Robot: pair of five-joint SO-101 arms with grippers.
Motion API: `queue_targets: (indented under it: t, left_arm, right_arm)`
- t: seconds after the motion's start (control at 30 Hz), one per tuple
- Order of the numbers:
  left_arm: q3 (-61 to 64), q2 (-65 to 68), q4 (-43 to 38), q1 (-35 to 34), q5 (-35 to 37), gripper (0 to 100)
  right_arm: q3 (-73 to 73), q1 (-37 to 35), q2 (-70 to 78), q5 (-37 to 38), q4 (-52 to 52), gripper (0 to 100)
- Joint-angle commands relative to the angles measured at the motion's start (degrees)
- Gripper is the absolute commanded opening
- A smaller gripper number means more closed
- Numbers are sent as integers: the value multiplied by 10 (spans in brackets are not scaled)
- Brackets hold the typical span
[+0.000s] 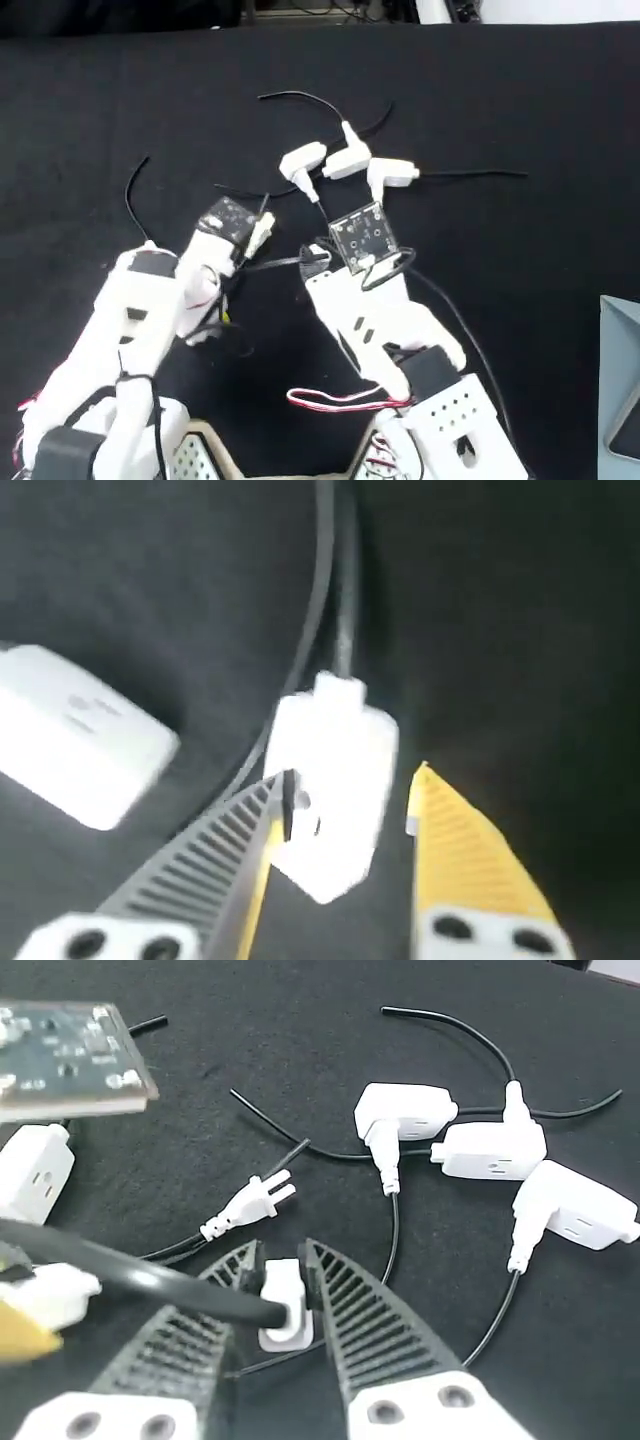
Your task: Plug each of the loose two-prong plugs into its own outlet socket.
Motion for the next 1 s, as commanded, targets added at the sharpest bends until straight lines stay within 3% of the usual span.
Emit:
queue_targets:
  t: [0.0,0.17,0.37,0.57,0.83,0.97]
  left_arm:
    - [6,6,-24,-30,0,220]
    - [11,6,-22,-29,0,214]
    - [-10,-1,-19,-28,0,126]
    - [-114,-2,58,-36,2,56]
    - [-304,-1,129,-150,4,44]
    - [-358,-1,185,-158,1,44]
  right_arm:
    - [-13,6,-4,4,2,11]
    - [-12,6,-4,4,2,11]
    - [-12,6,-4,4,2,11]
    - [-13,6,-4,4,2,11]
    - [-13,6,-4,4,2,11]
    - [-13,6,-4,4,2,11]
